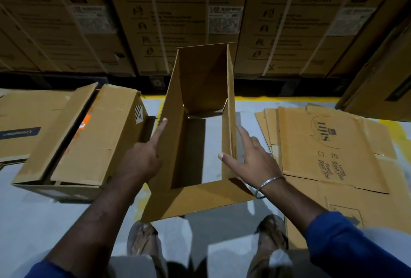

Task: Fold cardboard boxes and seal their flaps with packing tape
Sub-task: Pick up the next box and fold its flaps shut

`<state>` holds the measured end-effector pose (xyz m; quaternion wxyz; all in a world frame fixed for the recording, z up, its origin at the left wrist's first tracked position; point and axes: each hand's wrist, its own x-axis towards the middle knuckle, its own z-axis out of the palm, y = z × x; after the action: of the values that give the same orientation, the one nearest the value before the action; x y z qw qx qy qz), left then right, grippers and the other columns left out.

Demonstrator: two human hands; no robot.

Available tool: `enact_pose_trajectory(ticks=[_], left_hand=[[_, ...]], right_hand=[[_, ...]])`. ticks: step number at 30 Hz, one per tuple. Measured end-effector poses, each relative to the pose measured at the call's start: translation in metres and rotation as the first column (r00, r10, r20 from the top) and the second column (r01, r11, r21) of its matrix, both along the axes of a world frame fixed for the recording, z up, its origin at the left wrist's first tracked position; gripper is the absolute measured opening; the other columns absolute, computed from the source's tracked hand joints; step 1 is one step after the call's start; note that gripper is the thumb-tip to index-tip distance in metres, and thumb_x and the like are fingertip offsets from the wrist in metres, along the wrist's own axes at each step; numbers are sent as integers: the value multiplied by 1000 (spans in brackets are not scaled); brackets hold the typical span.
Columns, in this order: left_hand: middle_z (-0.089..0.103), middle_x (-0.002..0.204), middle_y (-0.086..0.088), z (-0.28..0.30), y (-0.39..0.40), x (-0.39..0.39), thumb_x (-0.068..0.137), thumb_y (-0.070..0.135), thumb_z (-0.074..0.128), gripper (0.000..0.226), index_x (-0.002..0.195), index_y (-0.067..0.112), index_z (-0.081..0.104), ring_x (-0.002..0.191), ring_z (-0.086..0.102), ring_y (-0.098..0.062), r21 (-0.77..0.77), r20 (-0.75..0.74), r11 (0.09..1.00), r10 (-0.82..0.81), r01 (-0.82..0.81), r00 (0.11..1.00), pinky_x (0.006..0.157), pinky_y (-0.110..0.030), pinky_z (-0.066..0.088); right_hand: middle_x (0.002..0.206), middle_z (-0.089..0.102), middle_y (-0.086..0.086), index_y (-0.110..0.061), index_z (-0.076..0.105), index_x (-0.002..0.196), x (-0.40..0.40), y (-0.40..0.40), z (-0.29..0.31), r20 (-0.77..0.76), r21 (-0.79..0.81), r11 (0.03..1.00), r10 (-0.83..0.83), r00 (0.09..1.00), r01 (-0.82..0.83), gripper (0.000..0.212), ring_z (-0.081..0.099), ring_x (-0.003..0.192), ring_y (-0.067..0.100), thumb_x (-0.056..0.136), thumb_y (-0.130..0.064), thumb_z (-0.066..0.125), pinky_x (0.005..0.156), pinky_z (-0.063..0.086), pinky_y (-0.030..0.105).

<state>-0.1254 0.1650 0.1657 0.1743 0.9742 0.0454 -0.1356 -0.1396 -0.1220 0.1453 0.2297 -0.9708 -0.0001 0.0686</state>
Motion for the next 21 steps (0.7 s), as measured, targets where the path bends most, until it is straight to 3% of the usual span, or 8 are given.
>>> enact_pose_trajectory(ticks=[3, 6, 8, 9, 12, 17, 19, 21], left_hand=[[64, 131, -13, -2, 3, 3, 97, 5, 55, 97, 154, 63, 2, 88, 70, -24, 44, -2, 999, -28, 28, 1000, 72, -44, 64], [60, 138, -12, 0, 6, 5, 93, 4, 53, 72, 154, 37, 34, 102, 65, -28, 45, -33, 999, 22, -20, 999, 81, -44, 62], [60, 137, -15, 2, 8, 6, 94, 9, 54, 59, 150, 26, 47, 107, 64, -31, 71, -66, 997, 41, -36, 997, 86, -43, 60], [61, 136, -16, 3, 8, 5, 94, 11, 54, 55, 148, 24, 51, 107, 65, -32, 76, -78, 996, 52, -46, 996, 86, -43, 60], [64, 128, -14, 7, 8, 5, 94, 15, 53, 43, 135, 23, 61, 100, 66, -30, 66, -88, 996, 62, -56, 994, 80, -39, 60], [70, 88, -4, 2, 10, 2, 91, 19, 55, 14, 89, 20, 69, 76, 69, -19, 54, -143, 998, 45, -37, 989, 61, -32, 57], [70, 84, -3, -1, 13, 2, 91, 21, 58, 13, 84, 22, 68, 74, 69, -18, 50, -153, 998, 55, -48, 987, 62, -33, 58], [70, 84, -2, 0, 13, 3, 92, 23, 60, 13, 82, 23, 69, 75, 70, -18, 50, -144, 998, 52, -46, 988, 66, -34, 61]], right_hand=[[104, 53, 3, -51, -15, 157, 3, 5, 6, 6, -15, 997, 79, 997, -79, 90, 56, 64, 19, 101, -30, 52, 49, 38, 27], [98, 62, 9, -46, 22, 159, 13, -9, 10, -37, -81, 994, 65, 997, -68, 81, 63, 77, 28, 93, -6, 47, 61, 51, 37], [113, 70, 16, -26, 57, 142, 21, -27, 15, -80, -113, 994, -23, 997, 14, 59, 66, 96, 37, 87, -5, 49, 81, 58, 43], [118, 71, 17, -19, 65, 132, 23, -36, 19, -91, -121, 991, -70, 993, 59, 50, 65, 103, 38, 86, -6, 51, 88, 58, 45], [128, 69, 11, -20, 68, 131, 17, -56, 40, -125, -93, 988, -137, 983, 126, 49, 63, 116, 35, 86, -5, 55, 98, 55, 45], [140, 61, 2, -27, 66, 132, -6, -68, 49, -363, -127, 992, -72, 929, 27, 50, 59, 122, 23, 89, -4, 56, 97, 54, 35], [140, 61, 0, -29, 67, 130, -8, -69, 46, -406, -134, 991, -44, 913, -12, 49, 57, 125, 20, 90, -3, 57, 99, 51, 32], [132, 62, -1, -28, 68, 127, -5, -70, 47, -423, -125, 992, -36, 905, -19, 46, 63, 114, 18, 91, -2, 55, 91, 54, 30]])
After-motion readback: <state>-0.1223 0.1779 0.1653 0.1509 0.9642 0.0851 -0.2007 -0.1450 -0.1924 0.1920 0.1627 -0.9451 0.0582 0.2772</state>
